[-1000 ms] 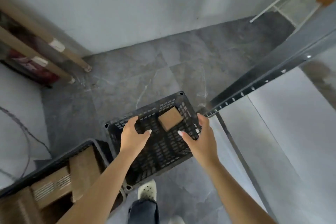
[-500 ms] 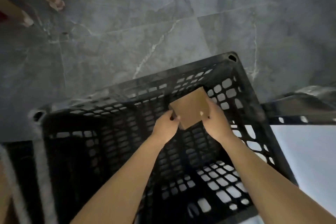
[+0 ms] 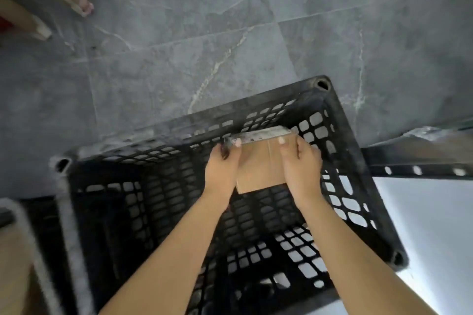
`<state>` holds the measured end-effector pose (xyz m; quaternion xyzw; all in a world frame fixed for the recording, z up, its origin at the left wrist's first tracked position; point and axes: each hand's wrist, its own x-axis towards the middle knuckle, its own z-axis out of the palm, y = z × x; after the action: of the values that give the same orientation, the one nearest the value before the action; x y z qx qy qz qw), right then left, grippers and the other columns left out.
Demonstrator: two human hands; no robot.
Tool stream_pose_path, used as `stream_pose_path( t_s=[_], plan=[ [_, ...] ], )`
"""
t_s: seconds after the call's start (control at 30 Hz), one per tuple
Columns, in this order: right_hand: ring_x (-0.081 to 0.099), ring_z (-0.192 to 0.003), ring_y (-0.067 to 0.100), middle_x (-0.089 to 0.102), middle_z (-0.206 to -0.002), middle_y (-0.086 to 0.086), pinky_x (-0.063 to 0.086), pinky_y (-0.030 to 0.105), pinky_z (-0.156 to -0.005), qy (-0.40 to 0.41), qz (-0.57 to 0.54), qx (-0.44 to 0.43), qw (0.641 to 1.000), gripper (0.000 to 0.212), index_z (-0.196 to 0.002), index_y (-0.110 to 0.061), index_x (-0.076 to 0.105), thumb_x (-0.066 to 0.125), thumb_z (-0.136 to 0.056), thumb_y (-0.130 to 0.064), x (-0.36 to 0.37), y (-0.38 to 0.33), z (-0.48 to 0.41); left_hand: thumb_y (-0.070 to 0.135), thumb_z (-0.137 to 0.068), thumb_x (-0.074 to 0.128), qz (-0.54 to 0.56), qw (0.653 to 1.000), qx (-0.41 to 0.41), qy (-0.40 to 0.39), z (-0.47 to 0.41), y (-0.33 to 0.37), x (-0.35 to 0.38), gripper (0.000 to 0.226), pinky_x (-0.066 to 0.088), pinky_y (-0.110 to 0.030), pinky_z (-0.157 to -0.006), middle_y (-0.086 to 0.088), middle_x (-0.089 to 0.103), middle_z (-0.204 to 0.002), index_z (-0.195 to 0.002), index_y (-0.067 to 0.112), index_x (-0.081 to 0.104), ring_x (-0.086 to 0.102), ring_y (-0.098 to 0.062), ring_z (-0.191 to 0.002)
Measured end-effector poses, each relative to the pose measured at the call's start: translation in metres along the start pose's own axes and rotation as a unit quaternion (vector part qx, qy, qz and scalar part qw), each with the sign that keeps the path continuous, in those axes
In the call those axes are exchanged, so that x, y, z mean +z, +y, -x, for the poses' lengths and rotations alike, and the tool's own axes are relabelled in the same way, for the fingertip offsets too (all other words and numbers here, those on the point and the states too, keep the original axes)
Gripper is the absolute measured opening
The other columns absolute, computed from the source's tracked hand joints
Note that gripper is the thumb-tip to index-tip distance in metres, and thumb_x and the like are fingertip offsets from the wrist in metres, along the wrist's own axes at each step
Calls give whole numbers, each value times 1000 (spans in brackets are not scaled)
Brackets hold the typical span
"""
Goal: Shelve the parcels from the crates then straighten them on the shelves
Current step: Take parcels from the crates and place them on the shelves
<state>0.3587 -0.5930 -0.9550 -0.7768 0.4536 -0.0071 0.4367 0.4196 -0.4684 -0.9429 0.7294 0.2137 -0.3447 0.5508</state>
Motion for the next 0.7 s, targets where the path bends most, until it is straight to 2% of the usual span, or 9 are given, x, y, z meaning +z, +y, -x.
stream_pose_path(
  t_s=[0.03, 0.1, 0.2, 0.27, 0.33, 0.47, 0.53, 0.6, 0.7],
  plan=[
    [49, -92, 25, 54, -90, 4, 43, 40, -82, 3, -24, 16, 1000, 34, -83, -25, 57, 47, -86, -57, -11, -14, 14, 42, -93, 54, 25, 1000, 1, -3, 17, 12, -8, 43, 41, -30, -100, 1, 61, -121, -126, 15, 56, 57, -17, -112],
    [45, -85, 18, 48, -85, -4, 39, 32, -72, 8, -83, 51, 995, 27, -78, -33, 44, 52, -86, -57, -38, -46, 42, 30, -95, 55, 78, 997, 2, -12, 55, 40, -26, 27, 47, -30, -93, -3, 65, -118, -117, 17, 61, 61, -13, -99],
    [52, -84, 10, 53, -93, -6, 41, 26, -65, 17, -147, 111, 983, 31, -103, -19, 45, 58, -92, -45, -82, -94, 89, 18, -92, 59, 119, 990, 43, -58, 123, 86, -53, 25, 50, -32, -91, 2, 67, -118, -115, 27, 62, 62, -15, -106],
    [54, -88, 7, 55, -95, -8, 42, 26, -66, 29, -176, 115, 977, 35, -110, -15, 44, 60, -92, -41, -112, -125, 121, 19, -92, 59, 116, 986, 68, -102, 172, 119, -70, 26, 48, -30, -92, 6, 66, -119, -112, 35, 58, 60, -12, -110],
    [57, -92, 9, 58, -96, -9, 45, 29, -72, 43, -184, 97, 977, 35, -112, -14, 46, 62, -91, -38, -142, -156, 149, 20, -93, 58, 101, 982, 89, -136, 219, 151, -90, 27, 46, -24, -89, 10, 65, -117, -116, 34, 55, 59, -6, -110],
    [62, -101, 11, 65, -107, -7, 49, 23, -76, 48, -215, 43, 975, 33, -115, -19, 53, 65, -90, -36, -205, -221, 203, 22, -94, 56, 7, 976, 139, -165, 305, 203, -133, 28, 43, -30, -101, 17, 63, -118, -119, 34, 51, 55, 2, -110],
    [63, -104, 14, 66, -111, -5, 50, 22, -77, 52, -225, 15, 973, 33, -117, -20, 57, 64, -90, -36, -235, -252, 232, 22, -93, 58, -33, 969, 167, -179, 347, 221, -152, 43, 47, -21, -90, 14, 60, -122, -129, 35, 39, 56, 7, -106],
    [63, -107, 17, 67, -113, -4, 54, 35, -86, 51, -232, -14, 971, 35, -116, -24, 59, 65, -87, -43, -266, -280, 260, 19, -89, 63, -54, 954, 208, -208, 388, 236, -168, 72, 49, -13, -76, 11, 60, -122, -140, 44, 18, 61, 5, -103],
    [63, -106, 15, 67, -111, -6, 52, 46, -94, 61, -233, -72, 968, 40, -113, -29, 60, 66, -81, -52, -314, -323, 310, 14, -81, 72, -80, 932, 274, -226, 453, 257, -185, 107, 51, -23, -92, 11, 61, -124, -145, 48, -7, 62, -5, -111]
  ],
)
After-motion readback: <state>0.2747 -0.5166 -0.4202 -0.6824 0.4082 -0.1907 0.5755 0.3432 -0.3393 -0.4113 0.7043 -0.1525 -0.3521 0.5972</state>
